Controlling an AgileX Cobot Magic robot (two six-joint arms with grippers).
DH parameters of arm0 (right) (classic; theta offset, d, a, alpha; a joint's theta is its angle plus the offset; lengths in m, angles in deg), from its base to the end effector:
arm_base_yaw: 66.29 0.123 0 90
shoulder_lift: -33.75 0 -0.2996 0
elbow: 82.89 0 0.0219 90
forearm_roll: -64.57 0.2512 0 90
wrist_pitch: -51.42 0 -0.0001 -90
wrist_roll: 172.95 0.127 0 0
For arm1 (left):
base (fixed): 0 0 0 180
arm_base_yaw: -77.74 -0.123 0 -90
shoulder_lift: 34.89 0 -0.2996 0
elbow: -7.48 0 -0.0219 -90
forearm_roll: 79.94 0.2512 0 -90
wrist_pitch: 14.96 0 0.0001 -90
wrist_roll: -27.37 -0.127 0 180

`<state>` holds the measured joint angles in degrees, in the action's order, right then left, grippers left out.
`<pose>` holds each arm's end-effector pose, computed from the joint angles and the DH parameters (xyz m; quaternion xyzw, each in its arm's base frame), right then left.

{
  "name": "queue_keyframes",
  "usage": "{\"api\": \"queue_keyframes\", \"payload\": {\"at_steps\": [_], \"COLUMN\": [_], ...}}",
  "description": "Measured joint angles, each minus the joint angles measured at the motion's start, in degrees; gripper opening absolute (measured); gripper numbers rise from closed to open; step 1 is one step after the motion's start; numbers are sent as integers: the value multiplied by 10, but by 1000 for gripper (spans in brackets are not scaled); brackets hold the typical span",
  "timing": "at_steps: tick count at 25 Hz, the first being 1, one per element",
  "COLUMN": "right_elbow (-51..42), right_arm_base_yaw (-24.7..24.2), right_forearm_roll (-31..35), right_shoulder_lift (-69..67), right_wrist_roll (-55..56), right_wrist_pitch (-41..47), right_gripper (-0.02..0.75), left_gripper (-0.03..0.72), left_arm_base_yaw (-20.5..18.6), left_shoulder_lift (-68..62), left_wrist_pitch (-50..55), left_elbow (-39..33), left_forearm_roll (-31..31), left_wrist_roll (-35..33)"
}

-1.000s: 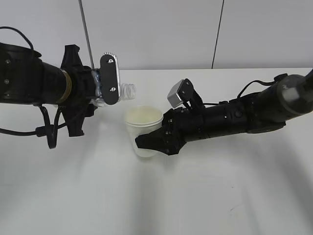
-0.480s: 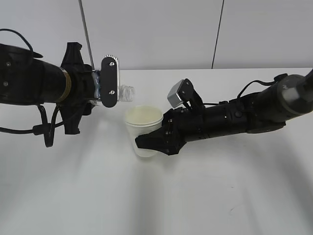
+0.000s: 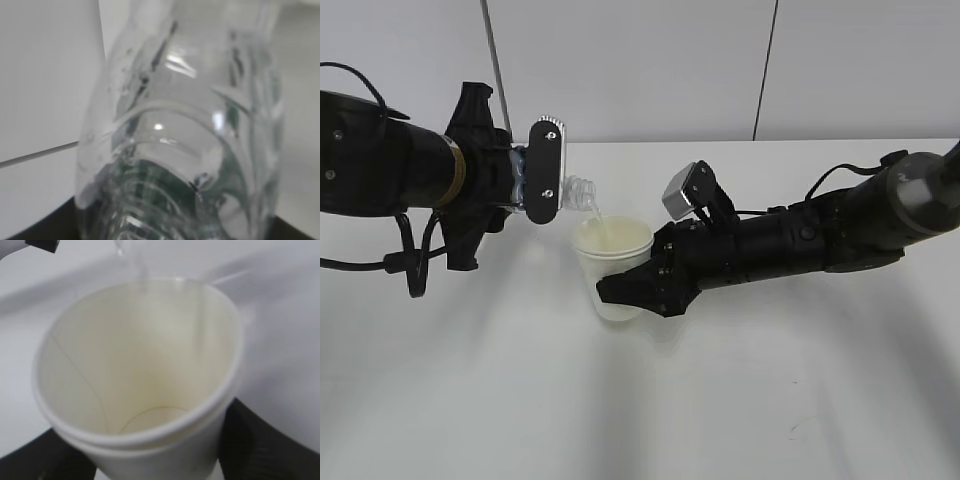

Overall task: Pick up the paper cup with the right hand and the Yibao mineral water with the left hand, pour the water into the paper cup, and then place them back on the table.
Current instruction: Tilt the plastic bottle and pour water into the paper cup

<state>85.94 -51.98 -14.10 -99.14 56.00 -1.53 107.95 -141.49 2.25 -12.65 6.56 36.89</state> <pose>0.3923 0.2026 0.1016 -0.4341 0.7138 0.3638 0.4120 0.3610 -0.1667 0.2031 0.6749 0.5809 0.2952 0.3464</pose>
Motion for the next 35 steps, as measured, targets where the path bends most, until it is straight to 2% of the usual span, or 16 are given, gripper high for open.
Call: {"api": "queue_keyframes", "payload": {"at_steps": [35], "right_elbow": [0], "right_arm_base_yaw": [0], "right_forearm_roll": [0], "right_shoulder_lift": [0], "right_wrist_roll": [0], "right_wrist_pitch": [0], "right_gripper": [499], "left_gripper": [342], "left_arm_base_yaw": [0], "left_shoulder_lift": [0], "left_wrist_pitch": [19], "left_elbow": [0], "left_forearm_roll": [51], "left_wrist_roll": [0]}}
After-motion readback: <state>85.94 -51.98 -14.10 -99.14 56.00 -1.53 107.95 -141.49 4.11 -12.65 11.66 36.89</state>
